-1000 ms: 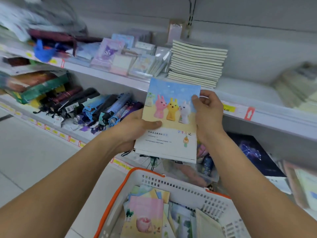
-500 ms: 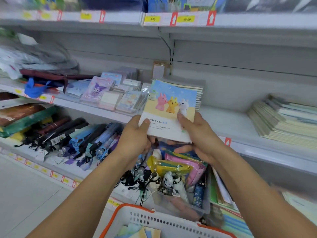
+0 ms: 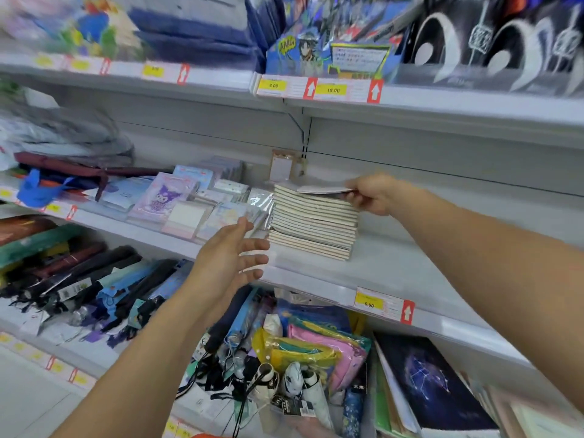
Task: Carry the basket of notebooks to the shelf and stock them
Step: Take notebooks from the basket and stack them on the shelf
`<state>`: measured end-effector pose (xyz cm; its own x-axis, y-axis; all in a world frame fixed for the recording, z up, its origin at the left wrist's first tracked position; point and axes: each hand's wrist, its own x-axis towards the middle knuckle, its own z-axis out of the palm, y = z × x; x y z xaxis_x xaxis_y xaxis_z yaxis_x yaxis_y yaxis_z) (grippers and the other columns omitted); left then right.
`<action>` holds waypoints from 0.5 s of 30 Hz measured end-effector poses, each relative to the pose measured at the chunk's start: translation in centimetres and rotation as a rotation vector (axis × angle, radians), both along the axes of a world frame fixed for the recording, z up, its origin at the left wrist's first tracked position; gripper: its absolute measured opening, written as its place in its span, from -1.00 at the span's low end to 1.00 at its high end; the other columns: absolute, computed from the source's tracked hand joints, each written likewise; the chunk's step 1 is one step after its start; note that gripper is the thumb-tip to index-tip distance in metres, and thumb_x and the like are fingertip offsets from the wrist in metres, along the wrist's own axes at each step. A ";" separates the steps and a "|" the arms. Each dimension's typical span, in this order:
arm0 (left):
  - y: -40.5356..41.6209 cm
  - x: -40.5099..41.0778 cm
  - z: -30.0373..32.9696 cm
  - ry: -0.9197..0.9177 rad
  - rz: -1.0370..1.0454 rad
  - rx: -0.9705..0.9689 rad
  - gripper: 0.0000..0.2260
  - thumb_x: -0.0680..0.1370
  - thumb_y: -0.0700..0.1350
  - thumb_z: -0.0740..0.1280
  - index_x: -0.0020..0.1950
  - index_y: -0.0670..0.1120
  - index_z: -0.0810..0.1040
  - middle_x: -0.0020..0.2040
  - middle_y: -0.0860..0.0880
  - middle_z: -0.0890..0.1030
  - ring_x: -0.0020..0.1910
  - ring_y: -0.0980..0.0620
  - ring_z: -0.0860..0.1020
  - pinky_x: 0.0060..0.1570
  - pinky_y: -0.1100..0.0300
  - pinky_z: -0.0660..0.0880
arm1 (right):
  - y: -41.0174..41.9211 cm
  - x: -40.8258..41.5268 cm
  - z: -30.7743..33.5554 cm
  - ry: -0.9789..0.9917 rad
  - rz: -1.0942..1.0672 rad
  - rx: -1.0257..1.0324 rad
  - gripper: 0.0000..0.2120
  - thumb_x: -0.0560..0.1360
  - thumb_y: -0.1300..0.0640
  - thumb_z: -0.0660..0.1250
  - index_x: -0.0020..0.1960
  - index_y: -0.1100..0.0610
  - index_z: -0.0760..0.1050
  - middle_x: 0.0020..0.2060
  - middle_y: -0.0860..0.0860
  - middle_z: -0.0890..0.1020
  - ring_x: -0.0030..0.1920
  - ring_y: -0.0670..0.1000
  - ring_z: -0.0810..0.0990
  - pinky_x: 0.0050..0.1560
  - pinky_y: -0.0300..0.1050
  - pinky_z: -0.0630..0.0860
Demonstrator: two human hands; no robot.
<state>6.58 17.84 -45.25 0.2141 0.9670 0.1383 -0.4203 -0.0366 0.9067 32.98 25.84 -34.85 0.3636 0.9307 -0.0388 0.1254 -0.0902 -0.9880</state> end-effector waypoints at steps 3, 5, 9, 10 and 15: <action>0.5 -0.3 -0.5 0.008 -0.001 -0.024 -0.68 0.64 0.07 0.19 0.25 -0.11 0.49 -0.12 -0.10 0.62 -0.24 -0.01 0.54 -0.24 0.13 0.46 | 0.5 1.0 0.5 -0.333 0.024 -0.159 -0.74 0.61 0.09 0.33 -0.19 0.18 0.41 -0.36 0.04 0.46 -0.64 -0.16 0.29 -0.67 -0.35 0.14; 0.7 -0.5 -0.7 0.016 0.003 -0.030 -0.68 0.64 0.07 0.19 0.26 -0.11 0.49 -0.12 -0.10 0.63 -0.25 -0.01 0.55 -0.23 0.13 0.47 | 0.3 0.9 1.0 -0.581 -0.001 -0.219 -0.64 0.52 -0.04 0.44 -0.27 0.15 0.40 -0.44 0.02 0.42 -0.59 -0.10 0.26 -0.63 -0.32 0.14; 1.0 -0.7 -1.1 0.052 0.005 -0.053 -0.67 0.63 0.08 0.19 0.24 -0.12 0.51 -0.11 -0.09 0.63 -0.26 0.01 0.55 -0.27 0.17 0.49 | 0.8 0.7 0.5 -0.952 -0.071 -0.251 -0.48 0.42 -0.24 0.46 -0.28 0.15 0.32 -0.42 0.06 0.38 -0.46 0.02 0.30 -0.45 -0.16 0.26; 1.1 -0.7 -1.2 0.059 0.005 -0.059 -0.67 0.63 0.09 0.19 0.24 -0.11 0.52 -0.11 -0.09 0.63 -0.26 0.02 0.56 -0.29 0.18 0.51 | 1.2 0.8 0.1 -1.024 -0.104 -0.227 -0.47 0.42 -0.27 0.44 -0.28 0.16 0.32 -0.40 0.07 0.40 -0.44 0.03 0.34 -0.43 -0.15 0.29; 1.3 -0.9 -1.8 0.098 0.012 -0.069 -0.65 0.62 0.12 0.19 0.22 -0.09 0.54 -0.09 -0.08 0.65 -0.25 0.02 0.58 -0.26 0.16 0.51 | 2.8 0.8 -0.4 -1.196 -0.152 -0.209 -0.47 0.48 -0.31 0.33 -0.21 0.17 0.37 -0.27 0.06 0.48 -0.21 0.08 0.50 -0.21 -0.07 0.41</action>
<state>5.67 19.09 -47.06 0.2113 0.9761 0.0499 -0.3291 0.0230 0.9440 33.74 28.68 -35.27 0.3770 0.8915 0.2510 0.9189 -0.3262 -0.2217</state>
